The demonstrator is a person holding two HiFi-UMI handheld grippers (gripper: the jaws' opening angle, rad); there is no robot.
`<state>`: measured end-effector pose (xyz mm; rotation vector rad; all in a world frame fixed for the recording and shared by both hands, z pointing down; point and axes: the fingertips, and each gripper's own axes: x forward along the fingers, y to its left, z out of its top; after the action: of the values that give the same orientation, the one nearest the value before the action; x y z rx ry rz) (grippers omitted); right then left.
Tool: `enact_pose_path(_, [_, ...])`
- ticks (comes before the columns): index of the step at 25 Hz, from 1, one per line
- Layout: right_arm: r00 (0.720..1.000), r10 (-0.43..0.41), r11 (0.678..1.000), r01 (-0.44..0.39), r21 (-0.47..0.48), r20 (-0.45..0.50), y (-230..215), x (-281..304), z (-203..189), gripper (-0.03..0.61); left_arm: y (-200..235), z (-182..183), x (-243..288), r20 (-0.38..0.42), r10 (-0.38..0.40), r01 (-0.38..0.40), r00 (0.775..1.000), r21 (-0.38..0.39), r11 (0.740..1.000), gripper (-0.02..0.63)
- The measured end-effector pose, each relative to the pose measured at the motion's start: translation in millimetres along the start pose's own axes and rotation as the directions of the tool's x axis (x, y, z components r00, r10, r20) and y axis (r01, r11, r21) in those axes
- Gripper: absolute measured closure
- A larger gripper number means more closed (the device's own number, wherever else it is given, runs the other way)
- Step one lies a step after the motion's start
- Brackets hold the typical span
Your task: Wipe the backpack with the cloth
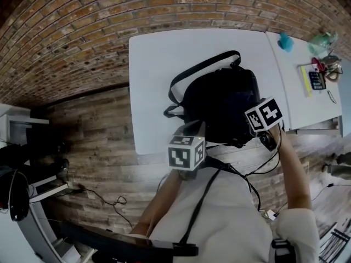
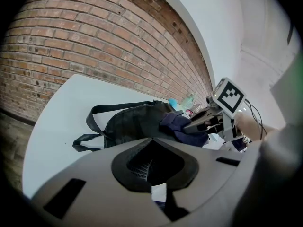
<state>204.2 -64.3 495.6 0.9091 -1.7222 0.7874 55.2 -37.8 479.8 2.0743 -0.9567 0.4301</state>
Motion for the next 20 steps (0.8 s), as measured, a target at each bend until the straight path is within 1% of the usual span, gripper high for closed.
enact_pose_path(9, [0.999, 0.036, 0.999, -0.035, 0.013, -0.033, 14, -1, -24, 0.540, 1, 0, 3, -0.005, -0.002, 0.001, 1.000, -0.004, 1.000, 0.610])
enact_pose_path(20, [0.997, 0.064, 0.997, -0.062, 0.046, -0.050, 30, -4, -53, 0.540, -3, -2, 5, -0.013, -0.011, 0.011, 1.000, 0.004, 1.000, 0.611])
